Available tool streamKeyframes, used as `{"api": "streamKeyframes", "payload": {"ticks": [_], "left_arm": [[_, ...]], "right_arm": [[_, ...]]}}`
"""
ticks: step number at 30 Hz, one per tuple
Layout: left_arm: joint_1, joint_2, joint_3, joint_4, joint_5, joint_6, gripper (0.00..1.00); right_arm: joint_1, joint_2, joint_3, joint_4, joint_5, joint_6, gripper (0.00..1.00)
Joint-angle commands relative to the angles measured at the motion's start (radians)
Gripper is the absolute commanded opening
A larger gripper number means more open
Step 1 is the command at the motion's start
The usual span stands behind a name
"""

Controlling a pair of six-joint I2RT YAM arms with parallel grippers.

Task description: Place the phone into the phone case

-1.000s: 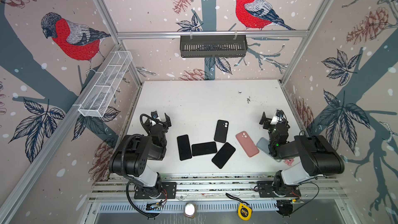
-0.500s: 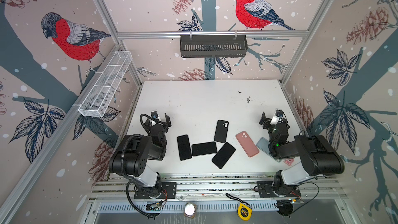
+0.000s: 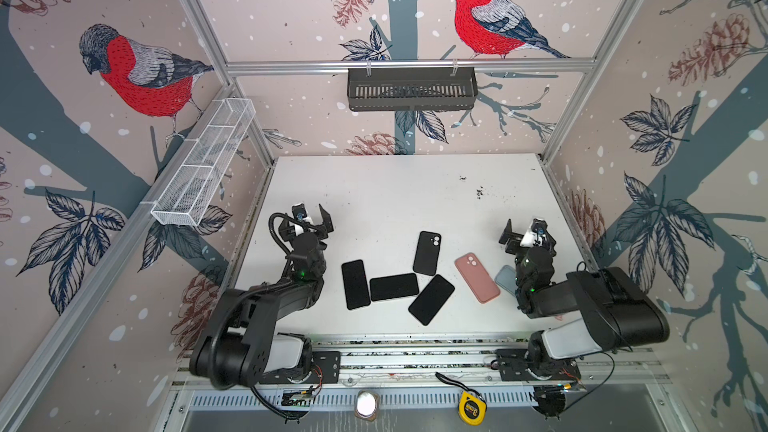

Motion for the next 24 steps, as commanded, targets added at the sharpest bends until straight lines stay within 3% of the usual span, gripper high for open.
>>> {"api": "streamKeyframes", "payload": {"ticks": [1,2,4,5,6,7,8,9,11,13,17,19,22,24], "left_arm": [[-0.017,-0.127,0.122,-0.46,0.078,-0.214,0.99],[-0.037,-0.157,0.143,-0.526,0.13,-0.274,0.98],[-0.137,-0.203,0.151,-0.599,0.118,-0.33,0.98],[-0.201,-0.224,0.133,-0.603,0.103,-0.327,0.98],[-0.259,-0.238,0.115,-0.6,0.075,-0.316,0.98],[-0.321,-0.246,0.105,-0.619,0.034,-0.312,0.98],[-0.367,-0.248,0.1,-0.644,-0.003,-0.312,0.98],[-0.405,-0.246,0.093,-0.659,-0.034,-0.31,0.98],[-0.454,-0.231,0.067,-0.673,-0.034,-0.307,0.98],[-0.463,-0.211,0.041,-0.669,-0.005,-0.306,0.98],[-0.464,-0.23,0.018,-0.644,0.039,-0.278,0.98],[-0.464,-0.239,0.003,-0.621,0.065,-0.268,0.98],[-0.464,-0.252,-0.011,-0.611,0.075,-0.265,0.98],[-0.464,-0.266,-0.022,-0.604,0.078,-0.264,0.97]], "right_arm": [[0.162,-0.004,0.079,0.201,0.4,-0.26,0.99],[0.224,-0.02,0.12,0.183,0.431,-0.32,0.99],[0.335,-0.073,0.181,0.194,0.554,-0.31,1.0],[0.388,-0.119,0.219,0.128,0.617,-0.295,0.99],[0.428,-0.171,0.282,-0.068,0.629,-0.264,1.0],[0.457,-0.233,0.402,-0.474,0.57,-0.146,1.0],[0.447,-0.273,0.547,-0.935,0.436,0.055,0.99],[0.42,-0.277,0.654,-1.21,0.316,0.231,1.0],[0.339,-0.257,0.771,-1.485,-0.01,0.42,1.0],[0.312,-0.252,0.812,-1.615,-0.213,0.482,1.0],[0.322,-0.226,0.811,-1.759,-0.34,0.547,1.0],[0.305,-0.221,0.792,-1.774,-0.464,0.536,0.98],[0.319,-0.182,0.779,-1.787,-0.569,0.499,0.88],[0.324,-0.138,0.786,-1.809,-0.571,0.502,0.72]]}}
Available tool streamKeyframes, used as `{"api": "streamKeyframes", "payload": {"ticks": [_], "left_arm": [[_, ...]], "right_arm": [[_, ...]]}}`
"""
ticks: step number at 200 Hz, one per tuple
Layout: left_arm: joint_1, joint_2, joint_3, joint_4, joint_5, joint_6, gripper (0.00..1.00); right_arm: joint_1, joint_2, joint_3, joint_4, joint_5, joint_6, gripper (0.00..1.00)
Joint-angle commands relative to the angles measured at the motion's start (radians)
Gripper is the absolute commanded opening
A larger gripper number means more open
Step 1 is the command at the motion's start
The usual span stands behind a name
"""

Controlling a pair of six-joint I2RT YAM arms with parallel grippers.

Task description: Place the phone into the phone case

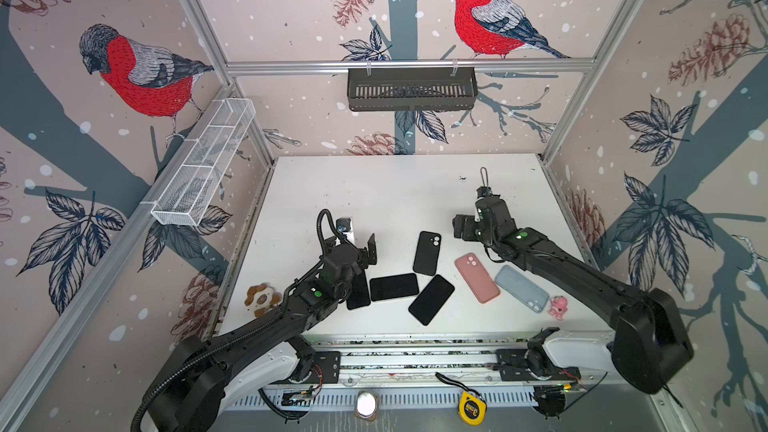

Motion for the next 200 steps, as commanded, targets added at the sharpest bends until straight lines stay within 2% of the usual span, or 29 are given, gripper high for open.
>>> {"api": "streamKeyframes", "payload": {"ticks": [1,10,27,72,98,116,129,143,157,200], "left_arm": [[-0.001,-0.021,-0.017,0.052,0.016,0.007,0.96],[0.0,-0.03,-0.024,0.06,0.022,0.011,0.95],[-0.001,-0.039,-0.032,0.069,0.034,0.019,0.94],[0.0,-0.031,-0.029,0.064,0.04,0.017,0.89],[0.0,-0.039,-0.033,0.059,0.04,0.012,0.87],[-0.001,-0.055,-0.043,0.062,0.035,0.009,0.86],[0.0,-0.067,-0.05,0.065,0.03,0.007,0.86],[0.001,-0.075,-0.056,0.07,0.03,0.007,0.86],[0.0,-0.074,-0.057,0.07,0.031,0.008,0.86],[0.001,-0.072,-0.055,0.069,0.032,0.01,0.86]], "right_arm": [[0.004,0.062,0.01,-0.09,-0.113,0.022,0.65],[0.004,0.1,0.016,-0.093,-0.125,0.025,0.59],[0.02,0.176,0.034,-0.086,-0.154,0.041,0.52],[0.098,0.347,0.126,-0.079,-0.093,0.083,0.51],[0.117,0.424,0.175,-0.104,-0.047,0.094,0.33],[0.129,0.451,0.189,-0.112,-0.015,0.099,0.24],[0.127,0.465,0.201,-0.115,-0.001,0.099,0.22],[0.127,0.472,0.22,-0.118,0.019,0.098,0.11],[0.126,0.487,0.254,-0.123,0.035,0.083,0.05],[0.126,0.584,0.423,-0.187,0.093,0.016,0.03]]}}
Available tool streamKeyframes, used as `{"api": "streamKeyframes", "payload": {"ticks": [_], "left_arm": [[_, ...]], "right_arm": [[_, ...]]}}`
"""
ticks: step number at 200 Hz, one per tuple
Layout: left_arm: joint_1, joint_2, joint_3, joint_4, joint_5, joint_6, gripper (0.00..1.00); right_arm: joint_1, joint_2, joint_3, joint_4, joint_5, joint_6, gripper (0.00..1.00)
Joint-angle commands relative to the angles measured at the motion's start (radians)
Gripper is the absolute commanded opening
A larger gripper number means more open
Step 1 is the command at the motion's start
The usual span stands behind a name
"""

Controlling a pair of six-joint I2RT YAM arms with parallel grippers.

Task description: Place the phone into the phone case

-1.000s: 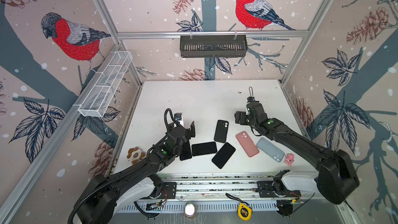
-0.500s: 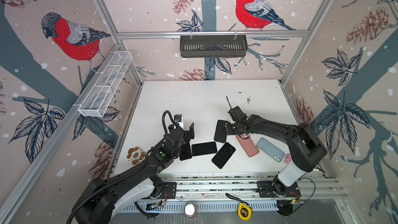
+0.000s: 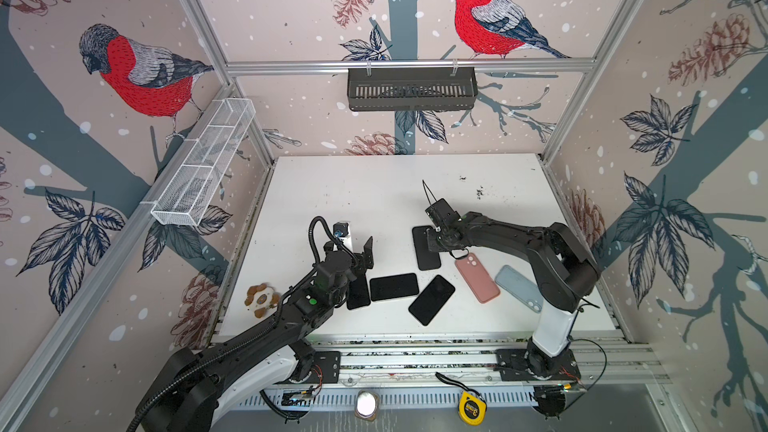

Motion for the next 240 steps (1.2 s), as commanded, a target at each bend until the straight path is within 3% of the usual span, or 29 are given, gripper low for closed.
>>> {"api": "streamKeyframes", "payload": {"ticks": [1,26,50,61,74,93,126,155,189,240], "left_arm": [[0.001,-0.002,0.001,0.03,-0.01,-0.008,0.86],[0.0,-0.004,-0.001,0.031,-0.012,-0.008,0.86],[0.001,-0.005,-0.001,0.031,-0.013,-0.008,0.86],[-0.001,-0.007,-0.001,0.03,-0.012,-0.009,0.85],[0.0,-0.013,-0.006,0.032,-0.013,-0.009,0.85],[0.0,-0.018,-0.011,0.037,-0.013,-0.009,0.85],[0.0,-0.018,-0.013,0.047,-0.002,-0.003,0.85],[0.0,-0.014,-0.012,0.048,0.002,-0.003,0.85],[0.0,-0.018,-0.013,0.045,0.001,-0.003,0.85],[0.0,-0.036,-0.025,0.048,-0.002,-0.005,0.86]], "right_arm": [[0.001,0.045,0.073,-0.05,0.06,-0.053,0.03],[0.002,0.095,0.154,-0.073,0.05,-0.079,0.06],[0.007,0.092,0.193,-0.103,0.053,-0.096,0.65],[0.015,0.05,0.171,-0.113,0.066,-0.095,0.78],[0.036,-0.027,0.117,-0.125,0.064,-0.072,0.87],[0.07,-0.152,0.023,-0.158,0.038,0.033,0.91],[0.148,-0.27,-0.059,-0.35,0.042,0.451,0.97],[0.252,-0.316,-0.129,-0.38,-0.017,0.666,0.99],[0.275,-0.337,-0.231,-0.291,-0.13,0.827,0.99],[0.279,-0.301,-0.25,-0.251,-0.157,0.96,0.95]]}}
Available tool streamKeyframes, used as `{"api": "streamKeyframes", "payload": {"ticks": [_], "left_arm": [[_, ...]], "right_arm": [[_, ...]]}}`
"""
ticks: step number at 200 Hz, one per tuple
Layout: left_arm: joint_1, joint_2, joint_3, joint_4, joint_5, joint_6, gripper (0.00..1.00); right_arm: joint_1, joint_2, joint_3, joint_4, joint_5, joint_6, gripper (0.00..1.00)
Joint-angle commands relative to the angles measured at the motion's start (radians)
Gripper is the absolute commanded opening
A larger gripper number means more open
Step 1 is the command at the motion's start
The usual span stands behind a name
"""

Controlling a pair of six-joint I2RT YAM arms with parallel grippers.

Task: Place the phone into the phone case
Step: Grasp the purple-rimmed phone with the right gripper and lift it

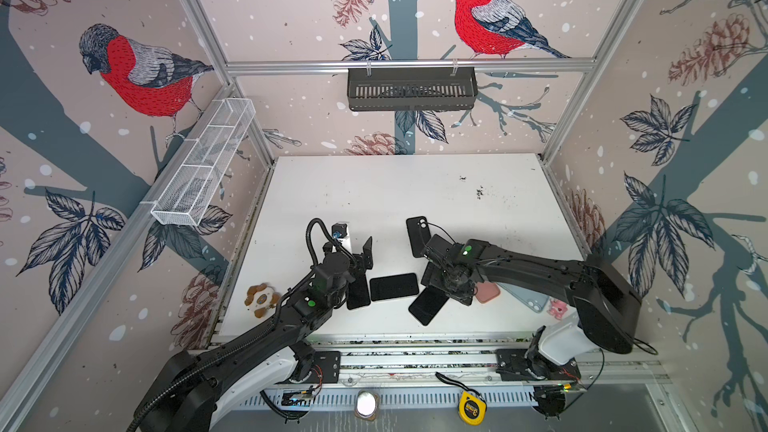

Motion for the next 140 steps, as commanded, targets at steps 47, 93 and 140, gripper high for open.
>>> {"api": "streamKeyframes", "payload": {"ticks": [47,93,140], "left_arm": [[0.0,-0.016,-0.009,0.036,-0.007,-0.005,0.86],[0.0,-0.024,-0.014,0.038,-0.007,-0.004,0.86],[0.0,-0.053,-0.033,0.044,-0.01,-0.006,0.86]], "right_arm": [[0.01,0.079,0.01,0.053,-0.044,0.146,0.91],[0.017,0.148,0.016,0.047,-0.053,0.148,0.9],[0.017,0.124,-0.02,0.038,-0.031,0.166,0.88]]}}
